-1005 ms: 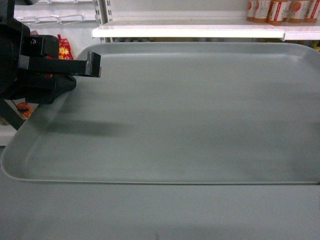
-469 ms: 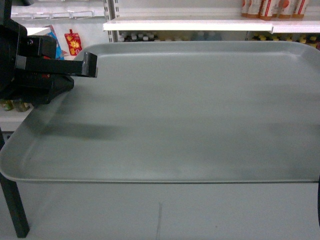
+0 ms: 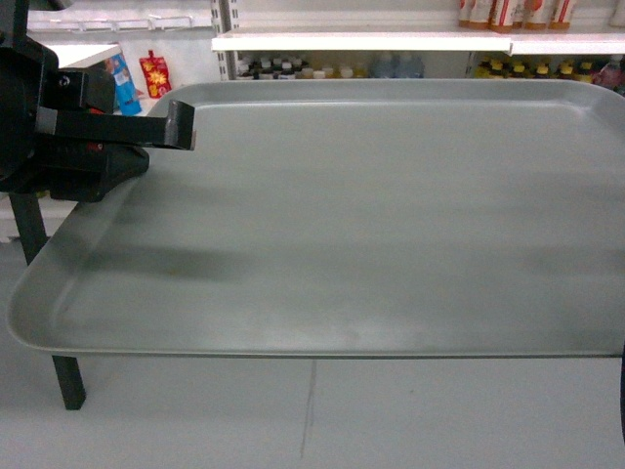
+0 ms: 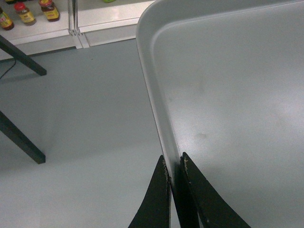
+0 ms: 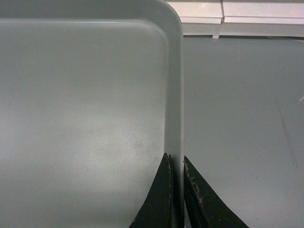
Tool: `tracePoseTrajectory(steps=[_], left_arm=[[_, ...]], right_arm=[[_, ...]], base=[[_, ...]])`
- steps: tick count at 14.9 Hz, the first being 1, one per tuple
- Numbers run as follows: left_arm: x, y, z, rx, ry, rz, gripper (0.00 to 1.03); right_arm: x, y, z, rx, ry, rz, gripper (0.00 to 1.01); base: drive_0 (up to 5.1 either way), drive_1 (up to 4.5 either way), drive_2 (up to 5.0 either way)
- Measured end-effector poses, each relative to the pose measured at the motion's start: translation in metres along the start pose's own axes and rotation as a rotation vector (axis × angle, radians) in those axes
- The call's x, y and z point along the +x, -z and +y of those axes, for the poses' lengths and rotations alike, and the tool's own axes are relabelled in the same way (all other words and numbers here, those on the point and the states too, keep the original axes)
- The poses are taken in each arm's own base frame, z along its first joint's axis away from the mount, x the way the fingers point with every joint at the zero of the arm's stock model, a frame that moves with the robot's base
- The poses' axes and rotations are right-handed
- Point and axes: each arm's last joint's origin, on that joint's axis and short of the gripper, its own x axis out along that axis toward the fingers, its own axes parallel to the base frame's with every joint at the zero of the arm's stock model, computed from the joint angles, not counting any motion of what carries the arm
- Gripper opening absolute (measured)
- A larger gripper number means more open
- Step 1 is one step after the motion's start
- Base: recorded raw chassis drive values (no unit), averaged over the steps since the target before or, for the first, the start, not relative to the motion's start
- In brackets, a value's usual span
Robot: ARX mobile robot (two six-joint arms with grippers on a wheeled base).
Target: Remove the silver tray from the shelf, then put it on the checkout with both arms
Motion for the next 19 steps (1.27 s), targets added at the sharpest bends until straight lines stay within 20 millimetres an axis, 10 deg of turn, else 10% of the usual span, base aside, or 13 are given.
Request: tracePoseTrajectory(steps=[11,19], left_arm=[[-0.0003,-0.0001,0.0000,0.000,-0.002,-0.001,0.03],[-0.0010,0.0000,0.0001,0.001,-0.002,0.002,0.03]], right_arm=[[-0.0002,-0.0005,0.0002,-0.001,-0.001,-0.005,0.03],[-0.0005,-0.0004,0.0002,-0.001,-0.001,-0.003,0.03]], base=[[0.1,-4.21,4.5],[0.0,0.00,0.0]])
